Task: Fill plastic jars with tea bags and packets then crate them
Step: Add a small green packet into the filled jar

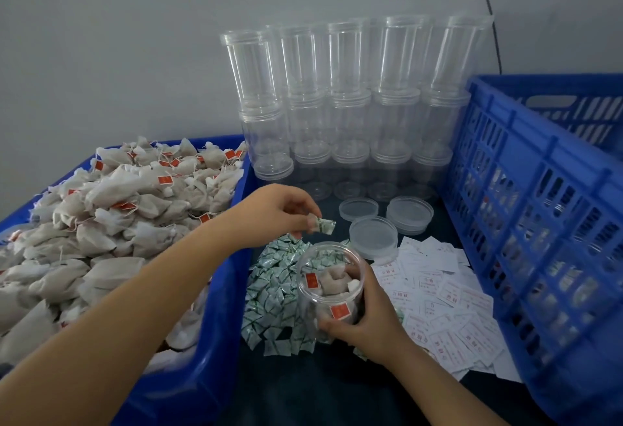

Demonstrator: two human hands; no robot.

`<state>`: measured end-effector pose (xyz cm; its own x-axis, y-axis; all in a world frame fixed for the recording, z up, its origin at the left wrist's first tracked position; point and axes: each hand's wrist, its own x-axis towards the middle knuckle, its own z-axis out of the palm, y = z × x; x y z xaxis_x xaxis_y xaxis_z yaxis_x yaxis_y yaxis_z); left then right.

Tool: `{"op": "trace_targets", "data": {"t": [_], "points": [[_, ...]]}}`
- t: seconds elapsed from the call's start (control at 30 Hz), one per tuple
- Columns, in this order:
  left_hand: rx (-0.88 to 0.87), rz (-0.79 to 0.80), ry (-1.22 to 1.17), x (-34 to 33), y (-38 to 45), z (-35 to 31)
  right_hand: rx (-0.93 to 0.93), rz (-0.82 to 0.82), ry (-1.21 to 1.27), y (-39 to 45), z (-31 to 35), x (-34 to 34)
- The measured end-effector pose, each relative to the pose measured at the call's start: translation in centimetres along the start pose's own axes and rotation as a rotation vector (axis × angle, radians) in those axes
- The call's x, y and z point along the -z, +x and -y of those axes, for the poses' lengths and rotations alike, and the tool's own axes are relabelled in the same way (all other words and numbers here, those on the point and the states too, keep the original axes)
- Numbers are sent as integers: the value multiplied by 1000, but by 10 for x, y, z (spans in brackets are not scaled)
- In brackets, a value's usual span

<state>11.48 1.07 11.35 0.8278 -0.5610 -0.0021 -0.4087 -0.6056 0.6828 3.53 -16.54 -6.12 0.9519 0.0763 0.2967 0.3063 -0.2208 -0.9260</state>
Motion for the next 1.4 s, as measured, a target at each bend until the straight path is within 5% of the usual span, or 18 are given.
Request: {"op": "trace_targets", "data": {"t": [0.37,0.7,1.2,1.4], "points": [[53,-33,113,-41,-26,-4,-42,-6,-12,-1,-5,-1],[-9,-82,566,-68,-22,-4,-37,4,19,-1,-2,-1],[17,-26,659,-64,-15,-12,-72,-1,17,-2,-2,0],[-61,-157,521,-58,6,-50,-42,6,27,-1,5,1]]}}
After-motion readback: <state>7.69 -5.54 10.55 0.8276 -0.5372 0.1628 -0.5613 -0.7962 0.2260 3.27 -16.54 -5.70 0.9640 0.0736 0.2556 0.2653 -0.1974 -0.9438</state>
